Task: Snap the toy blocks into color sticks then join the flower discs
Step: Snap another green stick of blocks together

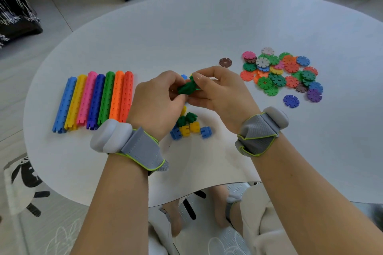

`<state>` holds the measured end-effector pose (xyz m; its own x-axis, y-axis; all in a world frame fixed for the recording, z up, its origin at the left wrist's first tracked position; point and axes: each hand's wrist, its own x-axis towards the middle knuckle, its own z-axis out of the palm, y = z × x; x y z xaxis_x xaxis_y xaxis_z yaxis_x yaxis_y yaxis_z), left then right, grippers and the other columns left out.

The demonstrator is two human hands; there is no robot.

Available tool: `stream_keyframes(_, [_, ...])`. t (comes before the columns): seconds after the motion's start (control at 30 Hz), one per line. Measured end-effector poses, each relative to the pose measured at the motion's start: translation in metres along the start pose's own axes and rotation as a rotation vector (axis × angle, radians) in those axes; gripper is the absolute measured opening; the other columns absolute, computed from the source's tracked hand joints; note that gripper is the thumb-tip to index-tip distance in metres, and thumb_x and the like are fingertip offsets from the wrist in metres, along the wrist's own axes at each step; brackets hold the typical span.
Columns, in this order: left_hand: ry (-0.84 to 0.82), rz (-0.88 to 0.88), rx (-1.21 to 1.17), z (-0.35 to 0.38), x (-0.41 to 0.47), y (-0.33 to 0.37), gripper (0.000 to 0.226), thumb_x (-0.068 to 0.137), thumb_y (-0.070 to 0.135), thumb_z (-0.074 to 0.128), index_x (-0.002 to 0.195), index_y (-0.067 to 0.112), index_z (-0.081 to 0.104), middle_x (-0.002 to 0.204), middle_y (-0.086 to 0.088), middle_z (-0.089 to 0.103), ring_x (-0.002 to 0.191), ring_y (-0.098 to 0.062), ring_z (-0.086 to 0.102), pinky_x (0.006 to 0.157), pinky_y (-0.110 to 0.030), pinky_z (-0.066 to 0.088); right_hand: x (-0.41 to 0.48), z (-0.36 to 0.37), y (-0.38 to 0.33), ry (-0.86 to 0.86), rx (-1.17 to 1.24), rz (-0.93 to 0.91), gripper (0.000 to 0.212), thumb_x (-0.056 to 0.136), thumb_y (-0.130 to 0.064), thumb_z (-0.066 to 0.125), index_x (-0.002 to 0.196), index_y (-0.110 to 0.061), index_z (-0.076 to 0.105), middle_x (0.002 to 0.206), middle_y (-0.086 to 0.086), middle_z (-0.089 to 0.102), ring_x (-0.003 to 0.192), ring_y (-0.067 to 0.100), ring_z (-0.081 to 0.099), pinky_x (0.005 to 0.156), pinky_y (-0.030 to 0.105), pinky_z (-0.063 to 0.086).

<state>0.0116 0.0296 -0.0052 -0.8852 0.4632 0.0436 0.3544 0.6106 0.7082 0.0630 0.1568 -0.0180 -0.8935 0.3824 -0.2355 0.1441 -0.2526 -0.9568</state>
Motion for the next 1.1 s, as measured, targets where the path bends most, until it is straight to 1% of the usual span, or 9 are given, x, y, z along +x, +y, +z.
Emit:
stream_keyframes(0.1, [0.017, -0.009, 0.017, 0.0, 0.0, -0.001, 0.02, 0.083, 0.015, 0.063, 0.102, 0.02, 0.063, 0.092, 0.005, 0.067, 0.086, -0.014, 0.064, 0.083, -0.031, 0.051, 0.0, 0.001, -0.001, -0.017, -0.002, -0.003, 0.007, 0.092, -0.01, 0.059, 0.092, -0.003, 0.061, 0.091, 0.02, 0.07, 0.081, 0.029, 0.071, 0.075, 0.036, 0.059])
stream_keyframes(0.17, [0.028, -0.009, 0.036, -0.001, 0.0, -0.001, 0.024, 0.084, 0.015, 0.063, 0.106, 0.021, 0.063, 0.095, 0.006, 0.067, 0.087, -0.013, 0.064, 0.084, -0.028, 0.05, -0.001, 0.0, 0.0, -0.027, 0.01, -0.002, 0.006, 0.091, -0.007, 0.06, 0.093, -0.001, 0.061, 0.09, 0.02, 0.07, 0.081, 0.029, 0.071, 0.074, 0.035, 0.059])
stream_keyframes(0.23, [0.03, 0.016, 0.04, -0.001, -0.001, -0.001, 0.032, 0.084, 0.014, 0.063, 0.115, 0.021, 0.064, 0.104, 0.003, 0.069, 0.091, -0.014, 0.065, 0.089, -0.03, 0.05, -0.001, -0.002, 0.0, -0.029, 0.005, -0.002, 0.008, 0.09, -0.006, 0.061, 0.095, 0.0, 0.063, 0.093, 0.021, 0.07, 0.082, 0.03, 0.071, 0.076, 0.036, 0.059])
stream_keyframes(0.3, [0.019, 0.065, 0.049, 0.0, -0.001, -0.002, 0.034, 0.084, 0.013, 0.062, 0.117, 0.021, 0.066, 0.108, 0.001, 0.069, 0.095, -0.017, 0.065, 0.092, -0.034, 0.049, -0.001, -0.004, -0.001, -0.042, 0.011, -0.001, 0.008, 0.089, -0.004, 0.061, 0.096, 0.0, 0.064, 0.095, 0.022, 0.07, 0.083, 0.03, 0.071, 0.076, 0.035, 0.059])
stream_keyframes(0.47, [0.042, 0.088, 0.026, -0.001, -0.001, -0.003, 0.03, 0.083, 0.018, 0.062, 0.112, 0.019, 0.069, 0.102, -0.003, 0.071, 0.09, -0.022, 0.066, 0.087, -0.04, 0.051, -0.001, -0.007, -0.003, -0.074, 0.089, 0.02, 0.009, 0.088, 0.002, 0.06, 0.095, -0.002, 0.065, 0.087, 0.013, 0.072, 0.082, 0.024, 0.072, 0.075, 0.029, 0.058])
stream_keyframes(0.57, [0.041, 0.092, 0.031, -0.001, -0.001, -0.002, 0.032, 0.082, 0.023, 0.06, 0.112, 0.018, 0.068, 0.1, -0.003, 0.071, 0.089, -0.022, 0.066, 0.087, -0.04, 0.052, 0.0, -0.007, -0.003, -0.065, 0.095, 0.033, 0.009, 0.088, 0.002, 0.061, 0.095, 0.0, 0.064, 0.088, 0.015, 0.072, 0.082, 0.027, 0.072, 0.076, 0.031, 0.058])
stream_keyframes(0.73, [0.043, 0.103, 0.07, -0.001, 0.0, -0.002, 0.029, 0.084, 0.012, 0.063, 0.113, 0.016, 0.068, 0.102, -0.005, 0.07, 0.091, -0.024, 0.064, 0.088, -0.041, 0.05, -0.001, -0.008, -0.003, -0.071, 0.056, 0.028, 0.011, 0.088, 0.001, 0.061, 0.098, 0.0, 0.066, 0.089, 0.017, 0.071, 0.08, 0.025, 0.071, 0.073, 0.029, 0.059])
stream_keyframes(0.87, [0.042, 0.113, 0.117, -0.001, 0.0, 0.0, 0.027, 0.084, 0.013, 0.064, 0.11, 0.016, 0.069, 0.097, -0.006, 0.07, 0.087, -0.023, 0.062, 0.086, -0.038, 0.049, 0.001, -0.01, -0.002, -0.057, -0.027, 0.01, 0.012, 0.087, -0.002, 0.064, 0.097, -0.002, 0.068, 0.089, 0.018, 0.072, 0.08, 0.026, 0.071, 0.075, 0.032, 0.059])
stream_keyframes(1.1, [0.074, 0.114, 0.112, 0.001, 0.0, 0.002, 0.025, 0.082, 0.014, 0.066, 0.106, 0.018, 0.07, 0.098, -0.003, 0.07, 0.088, -0.022, 0.062, 0.085, -0.038, 0.049, 0.002, -0.008, -0.002, -0.042, -0.017, 0.002, 0.012, 0.088, -0.003, 0.063, 0.099, 0.001, 0.067, 0.089, 0.018, 0.071, 0.078, 0.026, 0.072, 0.072, 0.032, 0.059])
